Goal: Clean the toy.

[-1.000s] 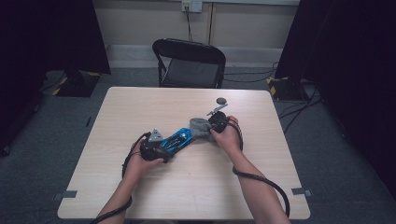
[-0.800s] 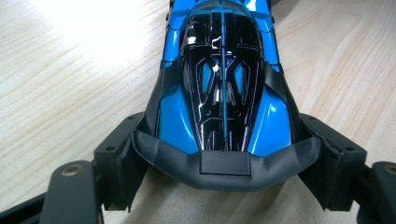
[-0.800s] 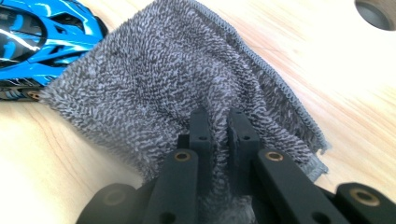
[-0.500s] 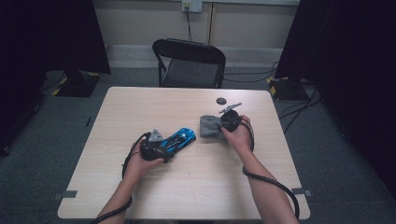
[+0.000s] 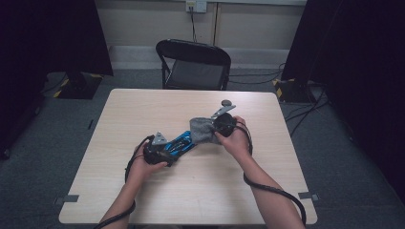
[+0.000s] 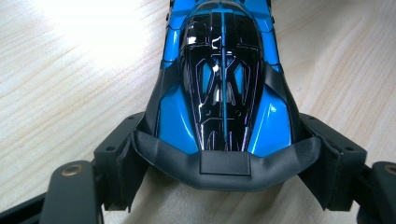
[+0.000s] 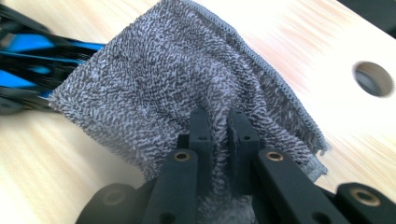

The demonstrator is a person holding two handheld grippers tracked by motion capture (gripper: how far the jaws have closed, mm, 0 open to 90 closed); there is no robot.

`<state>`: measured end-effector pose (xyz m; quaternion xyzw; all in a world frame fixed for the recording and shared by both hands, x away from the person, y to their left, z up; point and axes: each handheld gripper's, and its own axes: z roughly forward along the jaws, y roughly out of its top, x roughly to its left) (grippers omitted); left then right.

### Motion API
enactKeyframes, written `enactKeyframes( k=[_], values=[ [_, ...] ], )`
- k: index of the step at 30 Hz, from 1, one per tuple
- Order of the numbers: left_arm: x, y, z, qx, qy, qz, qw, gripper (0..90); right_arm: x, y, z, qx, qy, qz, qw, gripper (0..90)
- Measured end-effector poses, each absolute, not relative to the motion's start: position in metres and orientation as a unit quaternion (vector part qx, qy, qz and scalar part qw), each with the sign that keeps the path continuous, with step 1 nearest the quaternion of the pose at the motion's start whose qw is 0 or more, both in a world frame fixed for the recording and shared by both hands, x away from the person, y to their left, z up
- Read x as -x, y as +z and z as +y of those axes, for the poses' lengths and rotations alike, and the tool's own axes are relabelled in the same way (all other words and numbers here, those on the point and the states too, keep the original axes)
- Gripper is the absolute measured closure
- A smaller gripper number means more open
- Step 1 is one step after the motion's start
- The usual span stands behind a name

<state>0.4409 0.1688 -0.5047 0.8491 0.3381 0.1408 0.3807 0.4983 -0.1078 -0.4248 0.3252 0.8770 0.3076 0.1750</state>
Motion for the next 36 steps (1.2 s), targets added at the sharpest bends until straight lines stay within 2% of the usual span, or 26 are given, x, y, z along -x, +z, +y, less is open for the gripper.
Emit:
enactKeyframes(
  k=[10, 19, 28, 36],
  values=[
    [-0.441, -0.505, 0.169, -0.85, 0.142, 0.337, 0.38, 24.1, -0.489, -0.427, -0.06, -0.29, 0.321, 0.889, 0.148, 82.3],
    [-0.441, -0.505, 0.169, -0.85, 0.142, 0.337, 0.38, 24.1, -0.476, -0.433, -0.027, -0.251, 0.309, 0.906, 0.143, 82.1],
    [-0.441, -0.505, 0.169, -0.85, 0.142, 0.337, 0.38, 24.1, -0.47, -0.441, -0.001, -0.23, 0.282, 0.917, 0.16, 81.8],
    [-0.441, -0.504, 0.169, -0.85, 0.142, 0.336, 0.379, 24.1, -0.473, -0.445, -0.001, -0.238, 0.283, 0.916, 0.155, 81.7]
  ],
)
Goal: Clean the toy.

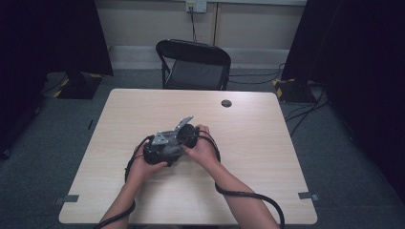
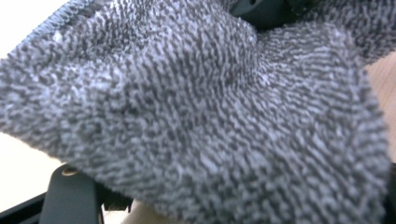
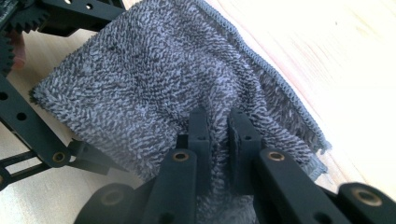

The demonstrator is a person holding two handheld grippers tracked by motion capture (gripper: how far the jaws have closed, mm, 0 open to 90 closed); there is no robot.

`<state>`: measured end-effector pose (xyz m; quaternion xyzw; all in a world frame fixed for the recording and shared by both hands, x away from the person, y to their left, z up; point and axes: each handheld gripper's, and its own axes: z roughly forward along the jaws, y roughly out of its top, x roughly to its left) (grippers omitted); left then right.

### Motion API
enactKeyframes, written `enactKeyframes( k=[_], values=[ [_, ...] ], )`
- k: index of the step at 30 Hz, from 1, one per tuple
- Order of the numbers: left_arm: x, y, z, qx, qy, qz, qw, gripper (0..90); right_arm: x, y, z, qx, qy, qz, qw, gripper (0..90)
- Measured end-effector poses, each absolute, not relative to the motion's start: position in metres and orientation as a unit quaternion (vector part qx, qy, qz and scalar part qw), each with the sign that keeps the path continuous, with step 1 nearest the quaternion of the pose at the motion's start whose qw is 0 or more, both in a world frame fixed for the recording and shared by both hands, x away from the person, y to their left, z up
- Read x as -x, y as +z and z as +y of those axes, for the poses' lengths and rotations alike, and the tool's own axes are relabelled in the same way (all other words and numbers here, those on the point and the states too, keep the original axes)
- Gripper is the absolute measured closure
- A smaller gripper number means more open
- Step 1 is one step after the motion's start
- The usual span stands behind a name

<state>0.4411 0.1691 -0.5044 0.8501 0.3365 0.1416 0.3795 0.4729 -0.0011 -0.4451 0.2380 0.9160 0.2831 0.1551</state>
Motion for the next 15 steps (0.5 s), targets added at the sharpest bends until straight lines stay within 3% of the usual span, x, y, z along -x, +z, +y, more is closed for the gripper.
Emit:
enactKeyframes(
  k=[15],
  values=[
    [-0.441, -0.505, 0.169, -0.85, 0.142, 0.337, 0.38, 24.1, -0.49, -0.447, -0.018, -0.274, 0.288, 0.906, 0.146, 81.7]
  ],
)
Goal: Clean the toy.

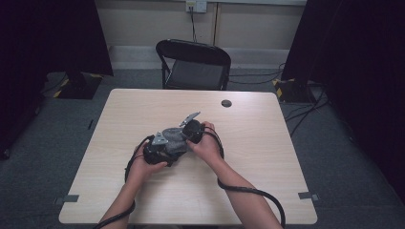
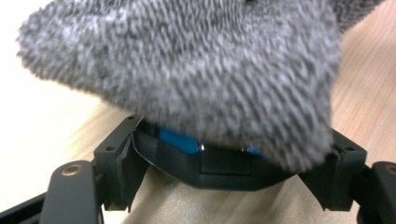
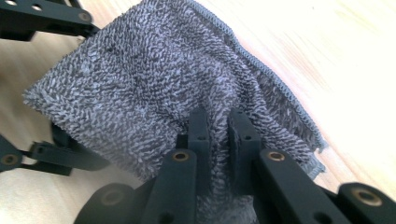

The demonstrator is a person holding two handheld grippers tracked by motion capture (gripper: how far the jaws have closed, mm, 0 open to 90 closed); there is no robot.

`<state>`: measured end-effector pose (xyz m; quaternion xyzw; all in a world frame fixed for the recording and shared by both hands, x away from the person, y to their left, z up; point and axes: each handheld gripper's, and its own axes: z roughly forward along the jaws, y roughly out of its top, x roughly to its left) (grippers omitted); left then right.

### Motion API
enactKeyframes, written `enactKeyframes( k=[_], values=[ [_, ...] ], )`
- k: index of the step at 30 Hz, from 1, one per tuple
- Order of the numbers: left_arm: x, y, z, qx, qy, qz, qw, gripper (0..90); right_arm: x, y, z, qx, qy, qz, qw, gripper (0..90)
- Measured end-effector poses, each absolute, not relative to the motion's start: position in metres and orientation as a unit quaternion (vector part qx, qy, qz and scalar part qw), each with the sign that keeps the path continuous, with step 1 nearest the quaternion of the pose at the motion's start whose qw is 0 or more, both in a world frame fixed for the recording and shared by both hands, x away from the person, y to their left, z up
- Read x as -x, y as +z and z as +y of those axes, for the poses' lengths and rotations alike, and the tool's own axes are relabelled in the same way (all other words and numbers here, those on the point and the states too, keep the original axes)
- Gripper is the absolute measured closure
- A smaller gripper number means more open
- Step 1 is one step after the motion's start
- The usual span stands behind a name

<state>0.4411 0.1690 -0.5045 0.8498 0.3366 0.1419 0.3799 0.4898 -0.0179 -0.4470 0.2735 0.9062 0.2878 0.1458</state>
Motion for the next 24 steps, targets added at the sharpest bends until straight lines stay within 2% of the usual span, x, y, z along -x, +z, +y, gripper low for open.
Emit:
enactKeyframes(
  k=[24],
  values=[
    [-0.441, -0.505, 0.169, -0.85, 0.142, 0.337, 0.38, 24.1, -0.509, -0.453, -0.037, -0.308, 0.282, 0.896, 0.152, 81.5]
  ],
)
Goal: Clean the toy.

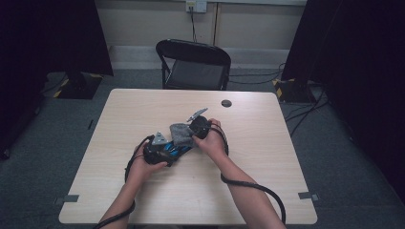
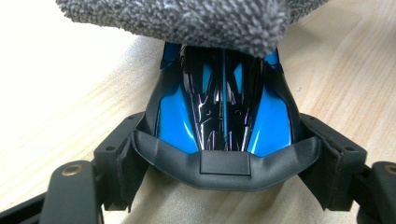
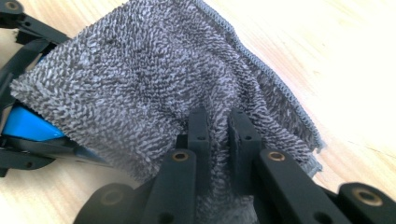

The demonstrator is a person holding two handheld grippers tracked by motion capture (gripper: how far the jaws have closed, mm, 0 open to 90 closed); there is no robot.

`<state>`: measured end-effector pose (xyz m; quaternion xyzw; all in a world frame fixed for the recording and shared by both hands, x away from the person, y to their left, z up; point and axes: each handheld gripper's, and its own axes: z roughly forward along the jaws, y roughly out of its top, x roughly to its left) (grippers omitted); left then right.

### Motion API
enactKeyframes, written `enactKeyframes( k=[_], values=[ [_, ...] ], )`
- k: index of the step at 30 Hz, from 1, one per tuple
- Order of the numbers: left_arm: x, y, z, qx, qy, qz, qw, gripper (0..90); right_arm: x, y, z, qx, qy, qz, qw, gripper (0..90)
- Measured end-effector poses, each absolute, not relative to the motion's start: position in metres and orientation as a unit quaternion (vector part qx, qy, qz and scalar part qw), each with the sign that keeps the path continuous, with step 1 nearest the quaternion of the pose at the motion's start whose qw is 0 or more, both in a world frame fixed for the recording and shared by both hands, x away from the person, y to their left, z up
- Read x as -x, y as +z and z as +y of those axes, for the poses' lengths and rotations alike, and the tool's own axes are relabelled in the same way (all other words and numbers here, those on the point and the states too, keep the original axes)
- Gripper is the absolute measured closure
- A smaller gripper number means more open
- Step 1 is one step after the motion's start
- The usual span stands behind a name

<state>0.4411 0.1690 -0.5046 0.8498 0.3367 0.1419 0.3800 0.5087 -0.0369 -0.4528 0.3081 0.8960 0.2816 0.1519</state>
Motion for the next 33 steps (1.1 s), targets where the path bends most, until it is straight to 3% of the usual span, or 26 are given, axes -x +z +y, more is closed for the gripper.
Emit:
enactKeyframes(
  k=[33],
  values=[
    [-0.441, -0.505, 0.169, -0.85, 0.142, 0.337, 0.38, 24.1, -0.523, -0.462, -0.082, -0.353, 0.271, 0.879, 0.174, 81.2]
  ],
)
